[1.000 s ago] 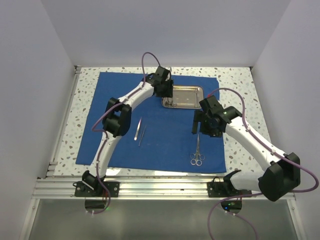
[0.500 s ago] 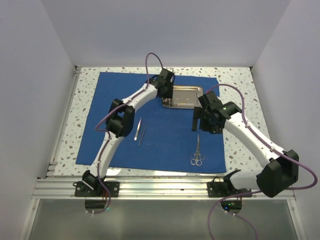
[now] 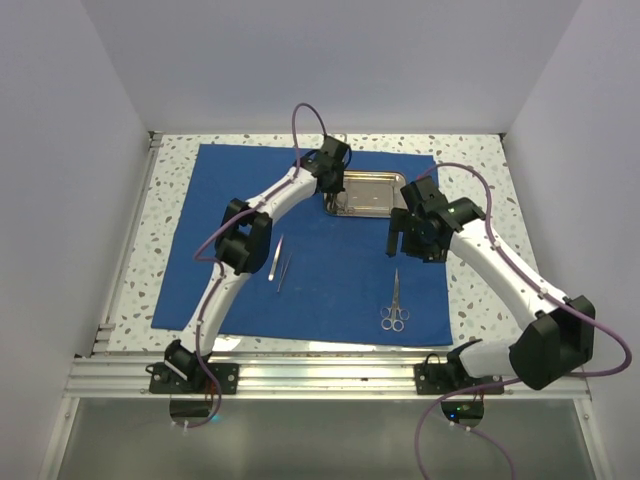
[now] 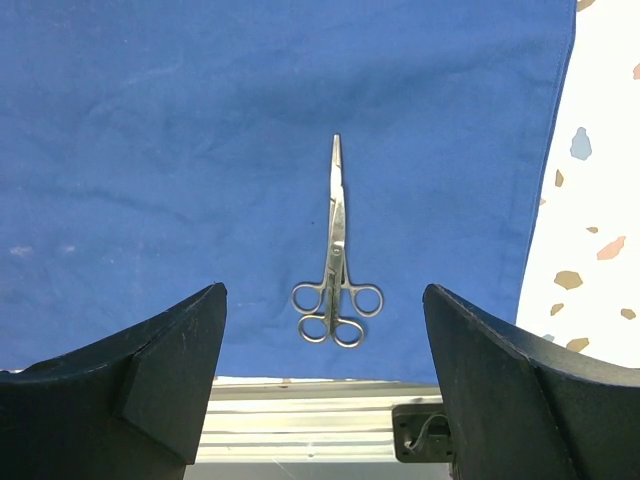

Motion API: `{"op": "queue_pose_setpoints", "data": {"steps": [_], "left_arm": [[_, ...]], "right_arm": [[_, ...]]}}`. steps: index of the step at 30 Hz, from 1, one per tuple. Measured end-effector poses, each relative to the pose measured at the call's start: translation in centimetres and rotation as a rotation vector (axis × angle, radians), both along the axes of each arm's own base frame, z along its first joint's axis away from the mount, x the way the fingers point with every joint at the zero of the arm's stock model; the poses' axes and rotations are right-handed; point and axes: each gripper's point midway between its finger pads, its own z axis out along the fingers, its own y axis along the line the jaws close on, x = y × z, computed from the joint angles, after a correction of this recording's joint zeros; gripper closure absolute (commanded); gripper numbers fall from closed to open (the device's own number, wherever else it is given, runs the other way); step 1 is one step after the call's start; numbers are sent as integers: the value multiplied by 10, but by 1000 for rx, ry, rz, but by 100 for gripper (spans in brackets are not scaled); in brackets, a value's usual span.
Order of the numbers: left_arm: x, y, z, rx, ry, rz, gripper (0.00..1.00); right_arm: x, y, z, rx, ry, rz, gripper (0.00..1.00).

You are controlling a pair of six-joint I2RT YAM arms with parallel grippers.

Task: Open and lay out the surgical kit
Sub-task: Pick up the medical item from the container.

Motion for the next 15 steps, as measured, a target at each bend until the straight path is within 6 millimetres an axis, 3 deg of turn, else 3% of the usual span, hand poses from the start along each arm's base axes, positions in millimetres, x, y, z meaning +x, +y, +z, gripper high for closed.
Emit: {"op": "queue_pose_setpoints", "data": {"steps": [9,12,15], "left_arm": [[-4,-2,6,-40,30,-71,100],[-19,1,13,-46,75,-114,100],[-44,14,37,-36,96,-146,100]], "right_arm": [[12,6,10,11,-26,1,16],[29,13,20,22,-50,1,15],[57,27,32,41,-88,1,16]]}}
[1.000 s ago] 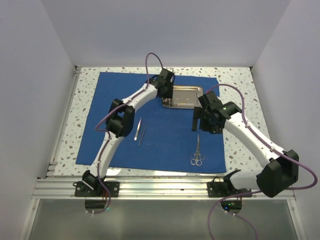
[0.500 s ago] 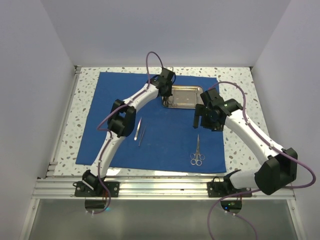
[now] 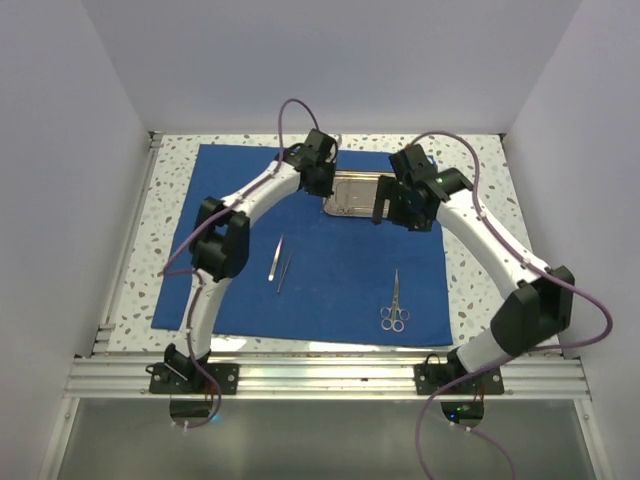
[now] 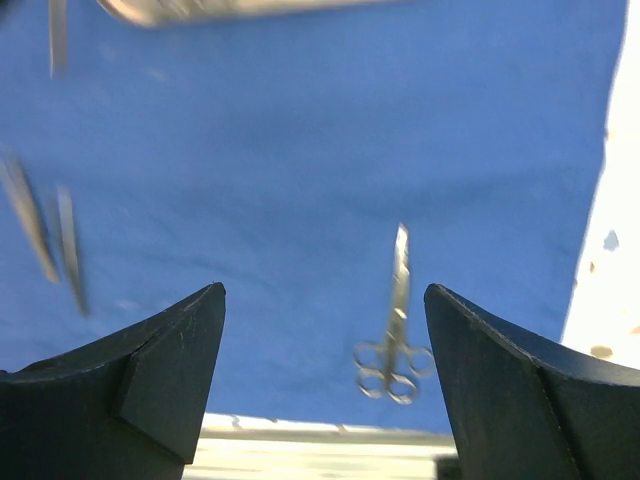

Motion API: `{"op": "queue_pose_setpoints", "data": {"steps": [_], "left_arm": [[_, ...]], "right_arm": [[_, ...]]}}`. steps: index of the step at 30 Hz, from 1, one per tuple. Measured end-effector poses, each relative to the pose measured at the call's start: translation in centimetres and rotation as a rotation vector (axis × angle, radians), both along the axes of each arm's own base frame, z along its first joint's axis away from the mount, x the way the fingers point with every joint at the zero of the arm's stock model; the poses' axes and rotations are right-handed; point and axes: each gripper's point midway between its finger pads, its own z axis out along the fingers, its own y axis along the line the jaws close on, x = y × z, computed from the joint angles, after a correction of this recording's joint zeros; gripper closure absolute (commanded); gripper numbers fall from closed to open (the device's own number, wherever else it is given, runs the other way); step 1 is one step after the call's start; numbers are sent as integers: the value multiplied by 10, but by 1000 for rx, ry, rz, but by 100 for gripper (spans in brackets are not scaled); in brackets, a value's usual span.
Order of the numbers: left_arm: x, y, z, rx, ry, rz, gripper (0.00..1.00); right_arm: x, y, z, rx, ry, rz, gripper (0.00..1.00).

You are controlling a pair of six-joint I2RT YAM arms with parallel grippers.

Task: Open and lay out the surgical kit
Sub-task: Pick up the medical item from the container, then place the medical item in the surgical kit.

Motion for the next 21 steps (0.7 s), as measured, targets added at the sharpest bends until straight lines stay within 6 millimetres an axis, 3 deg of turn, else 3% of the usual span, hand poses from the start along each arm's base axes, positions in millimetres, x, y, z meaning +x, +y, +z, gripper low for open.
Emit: {"op": "queue_pose_setpoints", "data": {"steps": [6,8,9,11,12,16,18,21], "left_arm": [[-74,45,119,-65,-130,-14,100],[-102,63,147,-92,-189,-6,100],[-114,71,150,-95,-199,-2,100],[-137,87,141,-88,-197,6,100],[-148,94,126,-68,-169,9,100],[-197,128,36,60,16,21,100],[-221,143,4,112,100,26,100],[-241,155,-19,146,164,40,64]], "right_arm": [[69,33,7,28,-55,-1,17],[94,46,0,36,-64,-2,18],[105,51,-5,37,-62,-3,18],[122,60,-19,37,-48,-4,19],[131,65,-28,38,-39,-4,20],[162,84,-68,37,4,2,21],[174,89,-83,31,12,1,21],[189,95,-100,22,19,-3,22]]}}
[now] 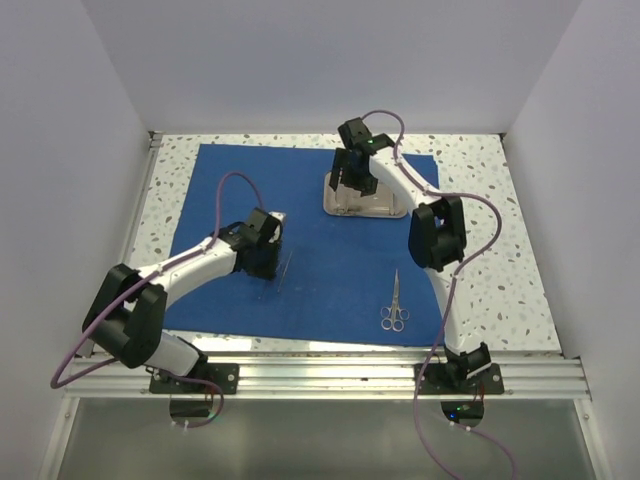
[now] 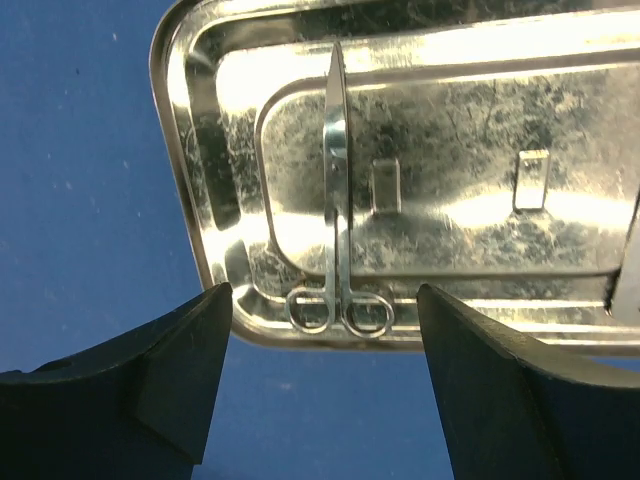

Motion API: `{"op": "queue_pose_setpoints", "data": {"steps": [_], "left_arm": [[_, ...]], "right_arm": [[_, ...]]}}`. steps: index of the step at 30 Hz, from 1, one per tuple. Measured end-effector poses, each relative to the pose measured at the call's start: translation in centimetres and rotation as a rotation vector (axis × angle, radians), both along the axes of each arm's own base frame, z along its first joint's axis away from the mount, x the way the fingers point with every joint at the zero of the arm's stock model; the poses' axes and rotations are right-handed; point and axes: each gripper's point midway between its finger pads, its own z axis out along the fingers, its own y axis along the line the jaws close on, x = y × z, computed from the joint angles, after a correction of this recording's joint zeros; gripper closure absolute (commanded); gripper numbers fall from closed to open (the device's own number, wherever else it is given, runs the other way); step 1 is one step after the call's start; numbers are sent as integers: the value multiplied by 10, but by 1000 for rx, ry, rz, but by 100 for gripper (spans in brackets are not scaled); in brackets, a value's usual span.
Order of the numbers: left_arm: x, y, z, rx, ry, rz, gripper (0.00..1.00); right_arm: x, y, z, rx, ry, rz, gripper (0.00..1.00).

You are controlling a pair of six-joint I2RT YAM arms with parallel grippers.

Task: Open and lay out the surgical kit
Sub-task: Place the medical item in the surgical kit, then pick up the medical item from the container.

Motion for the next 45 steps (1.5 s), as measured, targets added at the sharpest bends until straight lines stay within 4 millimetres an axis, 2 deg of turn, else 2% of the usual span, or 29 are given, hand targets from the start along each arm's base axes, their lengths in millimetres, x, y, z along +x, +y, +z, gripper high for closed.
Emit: {"op": "queue_pose_setpoints", "data": {"steps": [1,4,5,11,14,15,17,22,23,25,27,30,33,38,41,45], "left_arm": [[-1,1,-2,2,3,3,34],[3,-1,0,-7,-15,22,10],[4,-1,1,-9,-21,27,9],[14,-4,17,-23,-62,40,8],[20,-5,29,-35,-98,46,8],[21,-5,33,-40,-108,52,8],[20,-3,39,-45,-121,60,9],[19,5,47,-45,-133,85,8],[19,7,47,-42,-131,91,9],[20,11,47,-37,-128,103,9],[22,14,49,-36,-129,115,9],[25,18,51,-36,-133,131,9],[26,20,53,-35,-133,139,8],[29,22,58,-34,-137,143,1],[36,21,69,-39,-157,147,0],[55,16,92,-56,-213,147,0]], "right_arm": [[4,1,-4,-2,0,-1,23],[13,3,-10,-12,-8,-8,25],[16,3,-11,-16,-15,-12,26],[33,0,-20,-56,-44,-38,33],[38,-3,-31,-84,-44,-51,41],[38,-4,-36,-93,-36,-53,47],[36,-9,-45,-123,-23,-58,51],[34,-13,-46,-168,-23,-61,66],[34,-12,-46,-178,-27,-59,74],[32,-13,-47,-212,-30,-54,80],[31,-13,-47,-238,-35,-50,90],[30,-9,-46,-243,-40,-44,100],[30,-7,-47,-241,-43,-43,100],[31,-3,-45,-213,-44,-40,100],[30,-4,-42,-187,-38,-43,100],[16,-16,-30,-180,-2,-45,100]]}}
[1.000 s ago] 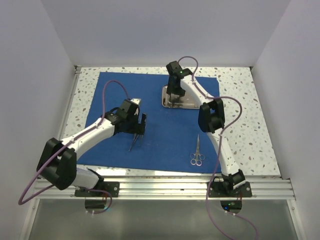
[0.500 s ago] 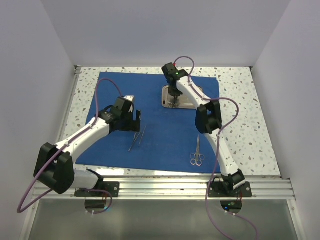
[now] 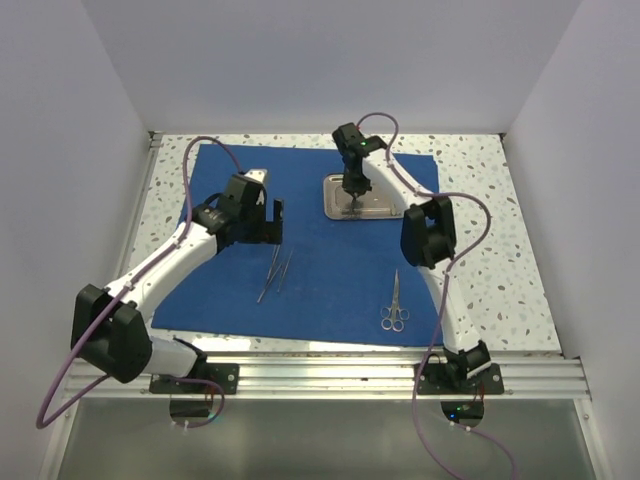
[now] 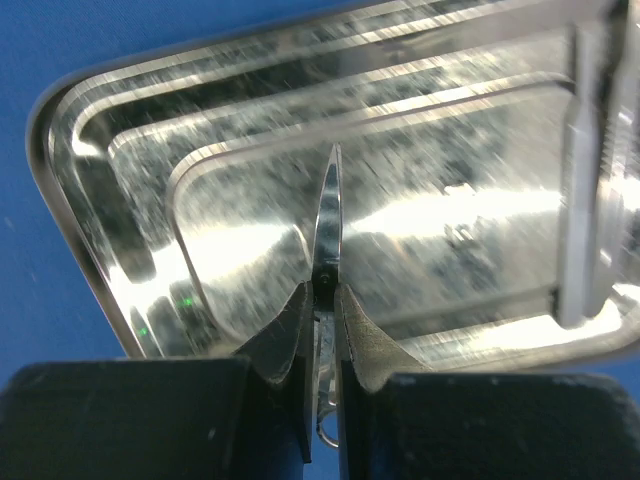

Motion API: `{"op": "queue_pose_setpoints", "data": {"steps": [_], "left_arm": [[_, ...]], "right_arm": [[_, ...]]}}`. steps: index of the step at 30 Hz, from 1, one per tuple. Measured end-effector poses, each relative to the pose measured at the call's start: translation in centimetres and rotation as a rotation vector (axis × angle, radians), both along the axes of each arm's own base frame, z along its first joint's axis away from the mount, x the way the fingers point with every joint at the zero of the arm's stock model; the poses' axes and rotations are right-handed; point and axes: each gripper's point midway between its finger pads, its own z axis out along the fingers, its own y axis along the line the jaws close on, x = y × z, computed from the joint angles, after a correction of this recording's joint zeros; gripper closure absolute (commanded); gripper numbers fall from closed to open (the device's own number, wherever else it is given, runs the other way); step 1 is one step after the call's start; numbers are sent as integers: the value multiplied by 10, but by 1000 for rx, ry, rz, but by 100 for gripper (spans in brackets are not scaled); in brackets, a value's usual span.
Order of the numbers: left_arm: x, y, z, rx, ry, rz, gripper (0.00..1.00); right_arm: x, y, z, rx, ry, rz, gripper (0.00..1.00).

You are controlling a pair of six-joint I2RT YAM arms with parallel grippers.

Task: Open and lay out the surgical kit
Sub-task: Pick up the medical item from the container, then place the medical item in the surgical kit.

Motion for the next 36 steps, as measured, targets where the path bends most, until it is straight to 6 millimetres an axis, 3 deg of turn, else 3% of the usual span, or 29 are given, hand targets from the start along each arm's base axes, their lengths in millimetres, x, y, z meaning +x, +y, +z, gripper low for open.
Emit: {"op": "queue_pose_setpoints", "data": {"steps": [4,8,11,14,19,22,23,26,27,31,35,36], "left_arm": [[16,-7,14,-9,-30,-3,0],[35,-17,19,-15,-39,-5,0],[46,-24,18,-17,-35,-9,0],[58,-31,16,-16,-30,-20,0],[82,-45,17,-22,-36,-45,0],[94,-53,16,-32,-35,-54,0],[98,-56,16,-36,-35,-57,0],[108,-64,15,-49,-35,-67,0],[110,-66,15,-52,-34,-69,0],[112,-69,17,-62,-37,-75,1],[112,-69,17,-61,-35,-75,1],[111,-68,15,-60,-33,-75,1]], "right_arm": [[-30,-19,40,7,-7,0,100],[-80,-42,89,37,-47,3,100],[-120,-61,107,58,-82,1,100],[-169,-80,89,58,-52,2,100],[-248,-105,20,27,116,5,100],[-276,-110,0,30,181,5,100],[-280,-110,-2,36,186,6,92],[-280,-106,5,70,157,-3,43],[-279,-105,9,78,143,-6,38],[-262,-103,38,78,74,-4,33],[-214,-95,91,93,-52,1,42],[-194,-92,105,103,-97,-4,49]]}}
